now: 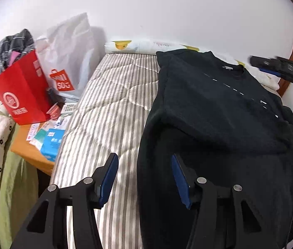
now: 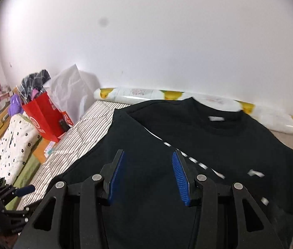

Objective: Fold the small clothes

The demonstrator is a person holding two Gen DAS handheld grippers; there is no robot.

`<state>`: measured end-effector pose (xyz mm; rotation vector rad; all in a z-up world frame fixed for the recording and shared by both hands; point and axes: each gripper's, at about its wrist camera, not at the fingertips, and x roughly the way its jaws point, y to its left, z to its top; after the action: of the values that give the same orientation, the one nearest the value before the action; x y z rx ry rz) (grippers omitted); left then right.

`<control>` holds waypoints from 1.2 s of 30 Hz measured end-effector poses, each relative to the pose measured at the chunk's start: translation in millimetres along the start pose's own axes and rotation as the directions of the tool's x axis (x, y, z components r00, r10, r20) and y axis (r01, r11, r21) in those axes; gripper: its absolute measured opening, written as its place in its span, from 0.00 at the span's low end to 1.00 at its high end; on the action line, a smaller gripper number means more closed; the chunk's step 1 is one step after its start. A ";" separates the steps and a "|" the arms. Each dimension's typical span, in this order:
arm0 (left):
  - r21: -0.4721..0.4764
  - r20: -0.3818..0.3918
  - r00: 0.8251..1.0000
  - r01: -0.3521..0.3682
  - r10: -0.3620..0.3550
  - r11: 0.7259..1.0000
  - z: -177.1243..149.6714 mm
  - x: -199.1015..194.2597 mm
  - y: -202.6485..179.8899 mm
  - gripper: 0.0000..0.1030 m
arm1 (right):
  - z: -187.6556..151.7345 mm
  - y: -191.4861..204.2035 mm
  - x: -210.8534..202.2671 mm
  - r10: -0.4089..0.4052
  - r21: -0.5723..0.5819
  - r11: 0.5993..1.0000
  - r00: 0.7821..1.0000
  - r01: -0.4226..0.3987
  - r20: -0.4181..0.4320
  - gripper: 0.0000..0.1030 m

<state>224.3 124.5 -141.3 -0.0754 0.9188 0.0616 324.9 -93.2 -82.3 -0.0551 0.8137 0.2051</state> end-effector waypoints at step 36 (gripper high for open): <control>-0.054 -0.061 0.993 0.097 -0.100 0.994 26.1 65.6 33.0 0.08 | 85.8 72.6 265.8 0.137 -0.071 0.986 0.973 -0.152 -0.185 0.15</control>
<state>281.9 161.1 -179.0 -0.1709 0.9760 -0.0095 549.2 31.4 -214.3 -0.0951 0.9894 0.3769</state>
